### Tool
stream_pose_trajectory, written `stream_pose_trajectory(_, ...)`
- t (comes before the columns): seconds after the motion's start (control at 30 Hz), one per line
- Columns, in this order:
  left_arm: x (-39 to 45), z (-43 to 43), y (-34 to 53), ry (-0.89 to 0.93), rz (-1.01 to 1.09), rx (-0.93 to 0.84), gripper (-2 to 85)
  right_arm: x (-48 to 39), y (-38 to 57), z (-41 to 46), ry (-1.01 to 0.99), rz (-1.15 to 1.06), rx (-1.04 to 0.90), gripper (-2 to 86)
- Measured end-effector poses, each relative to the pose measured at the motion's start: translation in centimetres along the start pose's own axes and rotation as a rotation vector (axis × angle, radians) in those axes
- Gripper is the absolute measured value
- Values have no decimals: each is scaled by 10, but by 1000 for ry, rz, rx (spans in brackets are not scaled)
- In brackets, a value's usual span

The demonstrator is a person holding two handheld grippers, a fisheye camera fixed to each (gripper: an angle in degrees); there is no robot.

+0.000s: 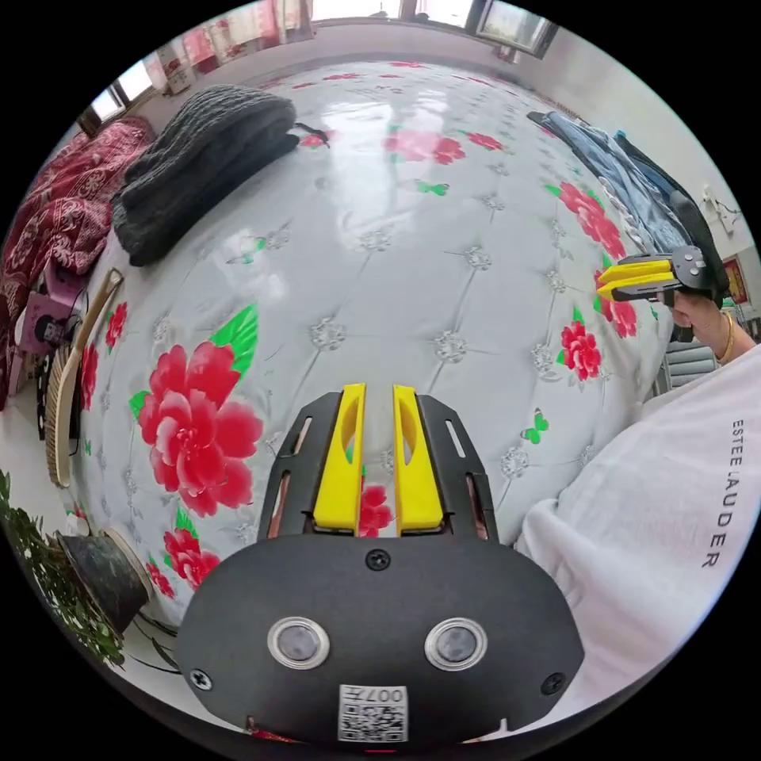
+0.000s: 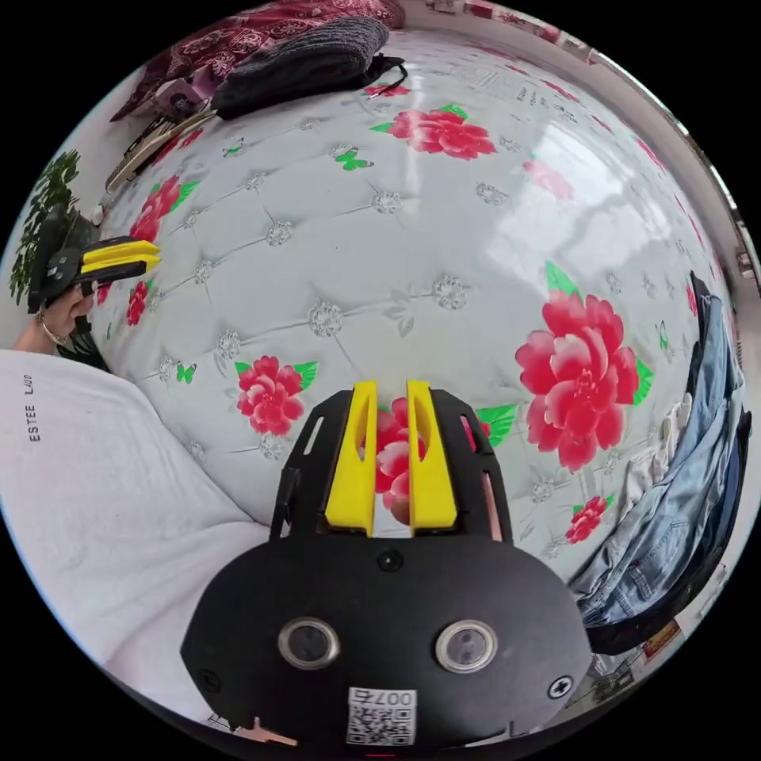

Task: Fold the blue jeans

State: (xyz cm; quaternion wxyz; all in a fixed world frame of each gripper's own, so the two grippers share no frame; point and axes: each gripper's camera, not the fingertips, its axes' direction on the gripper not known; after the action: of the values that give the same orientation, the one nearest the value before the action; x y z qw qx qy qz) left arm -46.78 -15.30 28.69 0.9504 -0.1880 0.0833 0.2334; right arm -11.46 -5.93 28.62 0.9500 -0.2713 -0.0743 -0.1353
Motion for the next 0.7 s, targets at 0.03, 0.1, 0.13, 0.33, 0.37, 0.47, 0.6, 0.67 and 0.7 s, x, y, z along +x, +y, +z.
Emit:
stream_pose_trajectory(0.03, 17, 1, -14, -1, 32, -2, 62, -2, 6, -7, -1, 30, 116, 63)
stream_pose_trajectory(0.1, 39, 3, -32, -13, 72, -6, 63, -6, 18, -3, 5, 150, 243, 69)
stream_pose_trajectory(0.13, 52, 5, -44, -21, 92, -21, 63, -6, 19, -1, -2, 166, 242, 70)
stream_pose_trajectory(0.33, 84, 23, -67, -73, 96, -103, 63, 70, 83, -23, 48, 517, 383, 80)
stream_pose_trajectory(0.37, 85, 23, -68, -77, 93, -101, 63, 98, 110, -31, 132, 625, 411, 83)
stream_pose_trajectory(0.47, 87, 23, -69, -73, 100, -95, 62, 168, 177, -46, 342, 859, 383, 91)
stream_pose_trajectory(0.6, 86, 23, -73, -59, 89, -107, 63, 238, 230, -32, 395, 960, 210, 87)
stream_pose_trajectory(0.67, 88, 23, -74, -68, 89, -114, 61, 249, 235, -18, 280, 924, 204, 79)
stream_pose_trajectory(0.7, 89, 23, -74, -76, 90, -114, 60, 253, 240, -18, 245, 953, 209, 70)
